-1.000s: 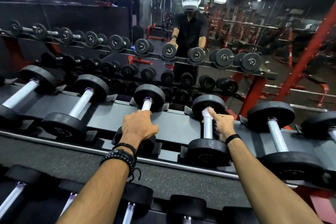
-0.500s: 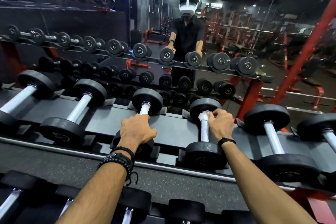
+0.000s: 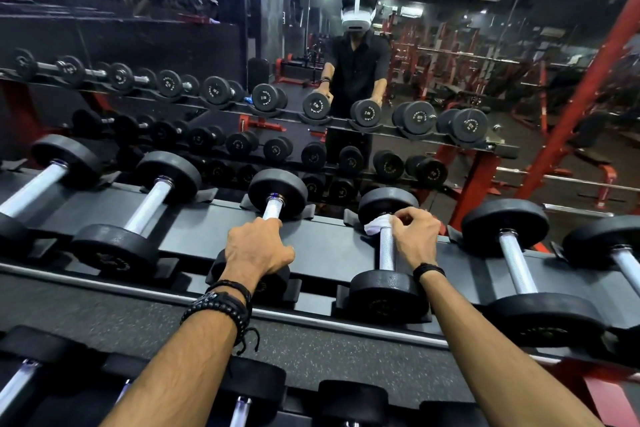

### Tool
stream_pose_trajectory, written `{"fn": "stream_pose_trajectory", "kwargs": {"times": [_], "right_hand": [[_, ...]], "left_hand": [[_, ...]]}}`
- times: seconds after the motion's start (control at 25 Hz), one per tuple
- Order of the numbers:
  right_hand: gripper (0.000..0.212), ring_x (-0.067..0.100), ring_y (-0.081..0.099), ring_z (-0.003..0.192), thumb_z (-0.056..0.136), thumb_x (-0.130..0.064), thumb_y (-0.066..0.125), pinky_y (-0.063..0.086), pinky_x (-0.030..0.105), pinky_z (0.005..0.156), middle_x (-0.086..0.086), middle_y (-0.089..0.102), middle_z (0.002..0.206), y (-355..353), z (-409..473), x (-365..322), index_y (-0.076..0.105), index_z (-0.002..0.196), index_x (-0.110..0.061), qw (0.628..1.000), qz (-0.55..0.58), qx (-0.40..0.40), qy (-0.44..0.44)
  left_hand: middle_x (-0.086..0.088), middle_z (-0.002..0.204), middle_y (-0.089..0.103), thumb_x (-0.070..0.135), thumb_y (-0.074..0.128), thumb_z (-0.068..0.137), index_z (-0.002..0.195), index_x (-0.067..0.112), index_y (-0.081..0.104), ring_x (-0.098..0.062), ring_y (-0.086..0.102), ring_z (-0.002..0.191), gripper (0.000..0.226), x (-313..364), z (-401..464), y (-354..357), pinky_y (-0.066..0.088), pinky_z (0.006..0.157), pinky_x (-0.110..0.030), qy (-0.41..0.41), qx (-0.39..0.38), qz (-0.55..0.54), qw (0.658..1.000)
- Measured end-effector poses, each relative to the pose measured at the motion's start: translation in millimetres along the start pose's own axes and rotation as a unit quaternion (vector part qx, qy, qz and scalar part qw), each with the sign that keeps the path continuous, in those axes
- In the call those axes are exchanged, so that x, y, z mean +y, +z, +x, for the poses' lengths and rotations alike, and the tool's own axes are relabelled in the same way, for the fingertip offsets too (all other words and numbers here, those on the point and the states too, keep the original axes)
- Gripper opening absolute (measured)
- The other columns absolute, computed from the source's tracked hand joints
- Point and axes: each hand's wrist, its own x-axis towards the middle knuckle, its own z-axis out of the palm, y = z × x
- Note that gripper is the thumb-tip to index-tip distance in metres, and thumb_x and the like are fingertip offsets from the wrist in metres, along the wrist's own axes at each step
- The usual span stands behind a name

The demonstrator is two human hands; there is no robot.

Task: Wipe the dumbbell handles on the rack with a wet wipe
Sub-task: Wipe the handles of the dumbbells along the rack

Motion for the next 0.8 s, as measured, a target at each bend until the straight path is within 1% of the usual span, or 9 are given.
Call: {"fn": "stream_pose_trajectory", "kwargs": {"times": [0.12, 0.2, 0.24, 0.36, 0.48, 0.56, 0.6, 0.64, 0.8], "right_hand": [[0.014, 0.015, 0.057, 0.068, 0.077, -0.017, 0.075, 0.038, 0.014, 0.066, 0.005, 0.065, 0.069, 4, 1, 9, 0.07, 0.068, -0.008, 0.982, 0.095, 0.033, 0.16], [0.021, 0.019, 0.053, 0.061, 0.08, -0.008, 0.072, 0.043, 0.017, 0.054, 0.01, 0.059, 0.067, 12, -2, 13, 0.061, 0.062, -0.008, 0.938, 0.194, -0.019, 0.287], [0.027, 0.022, 0.049, 0.058, 0.08, -0.001, 0.067, 0.041, 0.022, 0.046, 0.009, 0.053, 0.064, 16, -3, 16, 0.055, 0.058, -0.009, 0.927, 0.212, -0.034, 0.308], [0.036, 0.022, 0.032, 0.057, 0.078, -0.007, 0.058, 0.028, 0.027, 0.046, 0.005, 0.032, 0.054, 16, -2, 6, 0.042, 0.046, -0.007, 0.953, 0.166, -0.017, 0.252], [0.045, 0.017, 0.03, 0.049, 0.081, -0.02, 0.062, 0.03, 0.019, 0.046, 0.006, 0.032, 0.05, 15, 0, 0, 0.044, 0.047, 0.003, 0.963, 0.153, -0.017, 0.22], [0.036, 0.018, 0.043, 0.047, 0.083, -0.023, 0.062, 0.045, 0.023, 0.057, 0.007, 0.046, 0.052, 17, -2, 3, 0.047, 0.054, -0.007, 0.944, 0.191, -0.024, 0.268], [0.026, 0.022, 0.053, 0.051, 0.085, -0.023, 0.061, 0.053, 0.033, 0.059, 0.009, 0.055, 0.059, 18, -3, 5, 0.052, 0.064, -0.01, 0.928, 0.216, -0.028, 0.303], [0.02, 0.024, 0.055, 0.053, 0.087, -0.022, 0.06, 0.054, 0.037, 0.056, 0.009, 0.058, 0.063, 19, -3, 7, 0.053, 0.07, -0.012, 0.918, 0.231, -0.035, 0.319], [0.032, 0.018, 0.032, 0.057, 0.079, -0.013, 0.056, 0.03, 0.029, 0.051, 0.002, 0.032, 0.056, 12, 1, -2, 0.039, 0.051, -0.014, 0.956, 0.183, -0.021, 0.226]], "left_hand": [[-0.001, 0.099, 0.063, 0.044, 0.057, 0.08, 0.123, 0.024, 0.057, -0.025, 0.063, 0.091, 0.048, 2, -1, -1, 0.037, 0.071, -0.03, -0.003, -0.003, 0.005, 1.0], [0.0, 0.096, 0.061, 0.043, 0.058, 0.08, 0.122, 0.023, 0.057, -0.025, 0.063, 0.089, 0.047, 2, -1, -3, 0.037, 0.071, -0.03, -0.005, -0.004, 0.006, 1.0], [0.0, 0.095, 0.06, 0.043, 0.058, 0.08, 0.122, 0.023, 0.057, -0.024, 0.062, 0.088, 0.047, 3, -2, -2, 0.037, 0.071, -0.03, -0.005, -0.005, 0.007, 1.0], [0.0, 0.094, 0.059, 0.042, 0.058, 0.08, 0.121, 0.023, 0.057, -0.024, 0.059, 0.083, 0.045, 2, -1, -1, 0.037, 0.07, -0.03, -0.006, -0.005, 0.007, 1.0], [-0.001, 0.1, 0.064, 0.043, 0.058, 0.079, 0.12, 0.024, 0.058, -0.025, 0.064, 0.09, 0.046, 1, 2, 2, 0.038, 0.07, -0.029, 0.0, -0.004, 0.003, 1.0], [-0.001, 0.101, 0.065, 0.044, 0.058, 0.079, 0.121, 0.025, 0.058, -0.024, 0.064, 0.091, 0.047, 0, 2, 3, 0.038, 0.07, -0.029, 0.003, -0.005, 0.003, 1.0], [0.0, 0.101, 0.065, 0.045, 0.058, 0.078, 0.12, 0.025, 0.058, -0.024, 0.064, 0.09, 0.047, 0, 1, 2, 0.038, 0.07, -0.029, 0.003, -0.004, 0.002, 1.0], [0.0, 0.098, 0.064, 0.045, 0.058, 0.078, 0.119, 0.024, 0.058, -0.024, 0.063, 0.087, 0.046, 0, 1, 2, 0.038, 0.069, -0.029, 0.003, -0.004, 0.001, 1.0], [0.002, 0.089, 0.058, 0.044, 0.058, 0.079, 0.116, 0.023, 0.059, -0.022, 0.055, 0.076, 0.043, 0, 0, 1, 0.037, 0.067, -0.029, -0.001, -0.003, -0.004, 1.0]]}}
